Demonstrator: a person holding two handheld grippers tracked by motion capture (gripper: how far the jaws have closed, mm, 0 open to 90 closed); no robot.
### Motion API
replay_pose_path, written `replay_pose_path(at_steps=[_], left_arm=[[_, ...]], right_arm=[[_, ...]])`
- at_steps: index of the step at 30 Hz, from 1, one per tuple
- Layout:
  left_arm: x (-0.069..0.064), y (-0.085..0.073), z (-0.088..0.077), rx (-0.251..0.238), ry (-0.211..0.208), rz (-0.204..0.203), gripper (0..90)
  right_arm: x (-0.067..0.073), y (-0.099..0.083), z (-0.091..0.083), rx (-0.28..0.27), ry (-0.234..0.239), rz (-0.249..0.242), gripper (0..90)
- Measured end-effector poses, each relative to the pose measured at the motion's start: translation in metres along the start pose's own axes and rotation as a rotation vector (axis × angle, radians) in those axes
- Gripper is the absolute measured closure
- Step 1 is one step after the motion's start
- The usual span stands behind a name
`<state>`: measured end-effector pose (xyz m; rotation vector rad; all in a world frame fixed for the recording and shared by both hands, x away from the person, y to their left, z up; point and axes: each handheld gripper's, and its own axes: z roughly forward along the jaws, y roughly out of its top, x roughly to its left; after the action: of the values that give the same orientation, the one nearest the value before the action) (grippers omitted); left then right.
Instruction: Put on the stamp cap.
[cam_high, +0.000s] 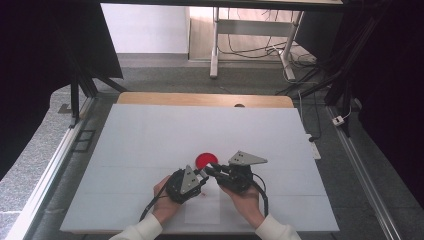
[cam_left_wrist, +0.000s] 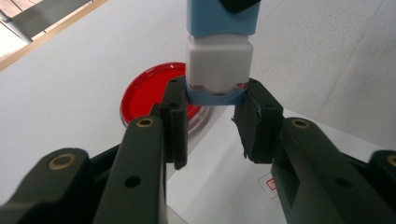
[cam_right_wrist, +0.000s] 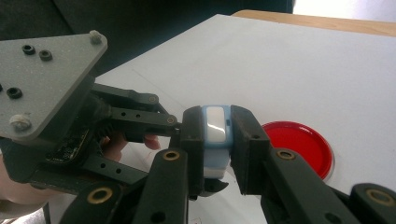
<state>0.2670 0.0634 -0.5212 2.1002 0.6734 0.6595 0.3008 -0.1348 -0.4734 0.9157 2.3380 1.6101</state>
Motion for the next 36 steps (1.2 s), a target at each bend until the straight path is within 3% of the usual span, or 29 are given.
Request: replay_pose_path(at_steps=[9,20,24,36], left_arm=[[0.0011,0.0004,-0.0026,-0.02,-0.002,-0.018,65.2],[-0.0006,0.0006,-0.0014,0.001,0.014,-0.001,65.2],[0.0007,-0.0019,0.0011,0.004,0.001,-0.004,64.7],[0.0054,-0.0036,-0.0004,0.001,-0.01,-0.018,57.3]], right_arm=[[-0.0013,-0.0017,0.0008,0.002,0.012,0.015,75.7],[-0.002,-0.0041,0.0015,0.001,0.015,0.019,75.6],[-0.0045,-0.0035,0.0003,0.0,0.017,0.028,75.5],[-0.0055,-0.0022,-0.0019,-0.018,0.015,-0.014,75.5]])
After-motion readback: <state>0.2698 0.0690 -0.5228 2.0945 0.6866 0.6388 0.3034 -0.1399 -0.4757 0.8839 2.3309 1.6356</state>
